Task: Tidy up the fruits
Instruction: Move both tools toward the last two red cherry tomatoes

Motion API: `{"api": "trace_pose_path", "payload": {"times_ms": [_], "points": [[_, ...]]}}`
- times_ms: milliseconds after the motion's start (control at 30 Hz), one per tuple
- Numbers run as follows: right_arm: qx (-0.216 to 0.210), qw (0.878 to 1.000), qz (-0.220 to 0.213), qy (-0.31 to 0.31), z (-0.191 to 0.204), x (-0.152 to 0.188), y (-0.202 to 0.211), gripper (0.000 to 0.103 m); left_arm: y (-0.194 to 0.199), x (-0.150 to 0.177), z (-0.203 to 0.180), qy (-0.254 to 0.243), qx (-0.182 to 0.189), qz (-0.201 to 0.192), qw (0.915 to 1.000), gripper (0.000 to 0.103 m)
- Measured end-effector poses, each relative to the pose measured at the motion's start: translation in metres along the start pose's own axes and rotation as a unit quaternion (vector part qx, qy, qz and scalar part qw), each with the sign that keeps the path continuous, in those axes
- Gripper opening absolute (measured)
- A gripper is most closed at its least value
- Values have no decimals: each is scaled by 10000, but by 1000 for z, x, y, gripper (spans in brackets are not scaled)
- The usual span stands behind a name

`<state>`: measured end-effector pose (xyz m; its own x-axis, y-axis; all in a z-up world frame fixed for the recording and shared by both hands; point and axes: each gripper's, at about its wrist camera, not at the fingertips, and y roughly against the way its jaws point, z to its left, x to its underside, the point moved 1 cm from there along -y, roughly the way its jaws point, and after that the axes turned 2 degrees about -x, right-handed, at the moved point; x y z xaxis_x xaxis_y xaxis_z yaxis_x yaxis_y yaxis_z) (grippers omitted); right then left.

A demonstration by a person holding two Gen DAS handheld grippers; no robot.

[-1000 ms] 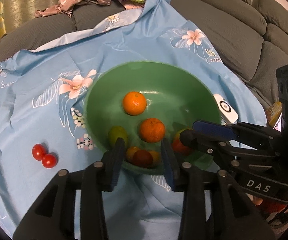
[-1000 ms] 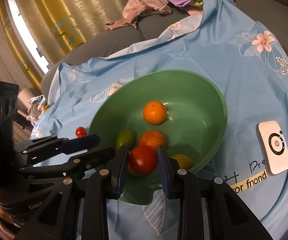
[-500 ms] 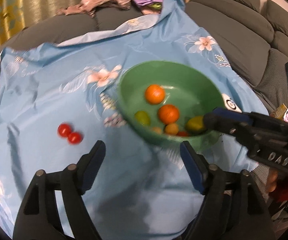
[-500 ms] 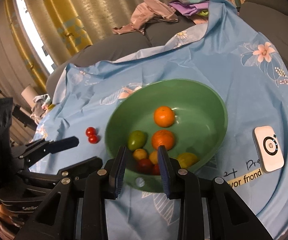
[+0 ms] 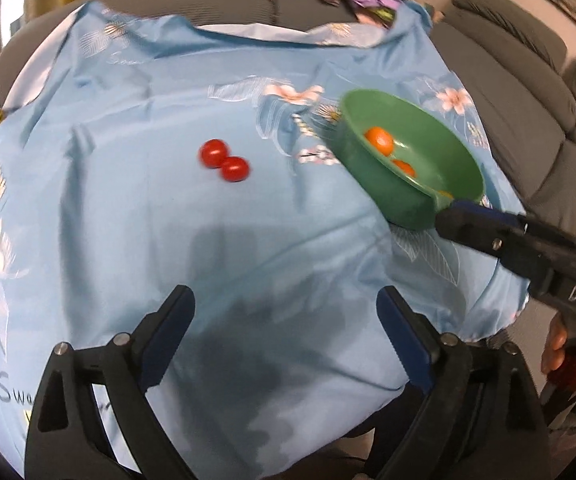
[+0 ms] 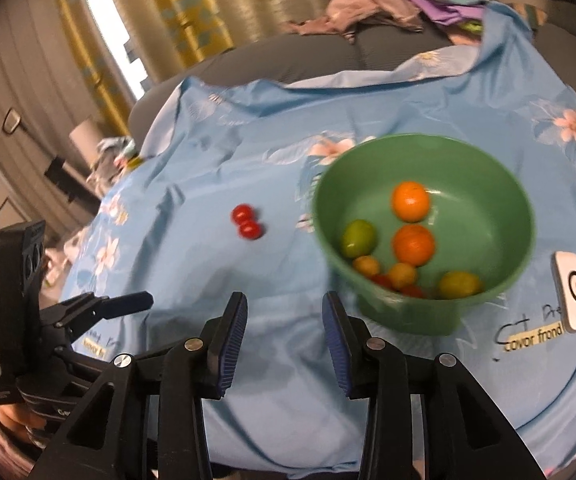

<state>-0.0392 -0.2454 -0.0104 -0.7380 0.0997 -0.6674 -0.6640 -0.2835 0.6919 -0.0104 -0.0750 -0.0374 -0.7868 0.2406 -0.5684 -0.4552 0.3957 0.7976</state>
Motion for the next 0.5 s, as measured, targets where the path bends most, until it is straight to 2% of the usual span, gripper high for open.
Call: {"api": "trace_pose_path", "payload": {"times_ms": [167, 500], "points": [[-22, 9998, 136, 137, 17, 2, -8, 40, 13, 7, 14, 188, 16, -106, 9998, 94], [47, 9990, 301, 320, 38, 5, -19, 40, 15, 19, 31, 343, 173, -65, 9992, 94]]}}
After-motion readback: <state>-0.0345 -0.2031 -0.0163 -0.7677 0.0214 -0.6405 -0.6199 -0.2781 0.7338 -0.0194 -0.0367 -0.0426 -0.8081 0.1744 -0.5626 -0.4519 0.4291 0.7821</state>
